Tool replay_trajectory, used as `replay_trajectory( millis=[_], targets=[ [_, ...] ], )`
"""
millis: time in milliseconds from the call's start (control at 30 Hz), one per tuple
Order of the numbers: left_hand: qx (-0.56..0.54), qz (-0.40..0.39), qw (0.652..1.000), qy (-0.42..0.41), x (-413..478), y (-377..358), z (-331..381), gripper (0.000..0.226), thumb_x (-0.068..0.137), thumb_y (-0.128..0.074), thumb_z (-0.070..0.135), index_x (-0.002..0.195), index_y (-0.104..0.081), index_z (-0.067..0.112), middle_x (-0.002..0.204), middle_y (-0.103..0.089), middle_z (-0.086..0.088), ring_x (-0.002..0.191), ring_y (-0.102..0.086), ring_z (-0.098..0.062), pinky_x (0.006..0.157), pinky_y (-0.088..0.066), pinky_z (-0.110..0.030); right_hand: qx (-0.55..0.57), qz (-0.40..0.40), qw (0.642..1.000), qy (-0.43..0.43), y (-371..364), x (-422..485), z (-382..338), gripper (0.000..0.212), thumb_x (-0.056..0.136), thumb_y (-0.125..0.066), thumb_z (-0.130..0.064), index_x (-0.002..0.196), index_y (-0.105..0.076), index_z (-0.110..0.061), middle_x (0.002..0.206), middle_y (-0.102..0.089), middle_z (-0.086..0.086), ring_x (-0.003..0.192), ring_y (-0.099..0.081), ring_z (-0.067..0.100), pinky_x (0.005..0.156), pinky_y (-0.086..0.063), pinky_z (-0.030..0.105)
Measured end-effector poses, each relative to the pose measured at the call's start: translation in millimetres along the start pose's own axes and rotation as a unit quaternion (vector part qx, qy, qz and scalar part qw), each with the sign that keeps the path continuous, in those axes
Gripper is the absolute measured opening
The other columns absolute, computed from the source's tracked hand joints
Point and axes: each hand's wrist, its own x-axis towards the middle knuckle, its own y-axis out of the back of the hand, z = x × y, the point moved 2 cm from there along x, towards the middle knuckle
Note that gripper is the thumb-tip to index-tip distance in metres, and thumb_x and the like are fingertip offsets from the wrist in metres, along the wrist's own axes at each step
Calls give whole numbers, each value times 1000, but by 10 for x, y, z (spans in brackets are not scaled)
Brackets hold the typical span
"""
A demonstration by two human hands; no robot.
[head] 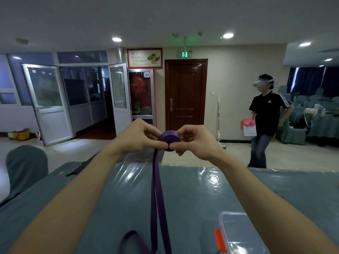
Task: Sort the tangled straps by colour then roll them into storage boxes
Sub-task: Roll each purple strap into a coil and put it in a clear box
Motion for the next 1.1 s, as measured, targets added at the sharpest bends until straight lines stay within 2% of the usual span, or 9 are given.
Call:
replay_trajectory(
  millis=[100,200,333,433,533,633,767,1000,1100],
  targets=[
    [64,-41,997,1,80,94,70,24,78,-97,38,99,-88,32,89,-85,12,87,-81,-8,80,-63,-19,18,-14,1000,-12,-58,-3,50,31,84,-92,-15,111,-78,-12,97,-81,11,85,-81,30,85,-68,49],
    [183,-116,976,8,172,76,131,26,79,-96,42,101,-88,31,86,-83,17,86,-79,-5,86,-66,-33,-97,-70,993,-5,-63,9,21,38,84,-93,-28,118,-78,-22,107,-80,-2,77,-80,21,71,-66,35],
    [246,-171,954,-2,260,63,189,24,80,-95,44,100,-88,31,86,-83,19,86,-79,-3,89,-67,-41,-151,-83,985,6,-90,89,-62,32,84,-93,-30,111,-79,-19,95,-81,0,72,-81,19,66,-65,28],
    [137,-95,986,-6,224,176,107,32,78,-95,47,105,-87,33,96,-85,13,94,-81,-7,93,-66,-34,-112,-31,993,33,-32,103,-68,30,88,-89,-29,113,-78,-17,93,-81,3,74,-81,21,70,-68,34],
    [-65,16,998,-20,114,210,-86,35,80,-94,36,113,-86,29,107,-86,1,104,-82,-17,96,-64,-27,82,35,996,26,45,60,11,41,84,-86,-34,117,-77,-12,99,-81,12,80,-80,27,76,-67,37],
    [-175,56,983,-2,52,16,-232,37,78,-94,29,113,-86,20,109,-85,-9,105,-83,-27,89,-65,-27,284,60,957,-4,-20,39,87,50,84,-81,-30,126,-71,-4,105,-82,16,81,-78,24,76,-64,31],
    [-227,95,969,11,97,-200,-260,51,70,-99,42,114,-86,19,111,-84,-13,105,-82,-31,92,-66,-34,430,66,899,-47,-264,18,132,49,92,-74,-18,135,-64,4,111,-78,18,86,-74,24,84,-64,33],
    [-253,98,962,37,79,-270,-383,56,67,-102,48,114,-87,20,112,-84,-14,104,-83,-31,91,-67,-38,524,96,843,-70,-585,-44,240,23,104,-65,-5,125,-66,3,119,-71,25,90,-73,27,99,-60,42],
    [-200,93,974,47,7,-170,-423,43,74,-98,40,111,-87,20,109,-85,-12,104,-83,-31,100,-65,-49,431,41,899,-71,-533,-57,351,33,95,-77,-17,122,-67,-1,118,-74,22,85,-76,31,76,-66,38]
  ],
)
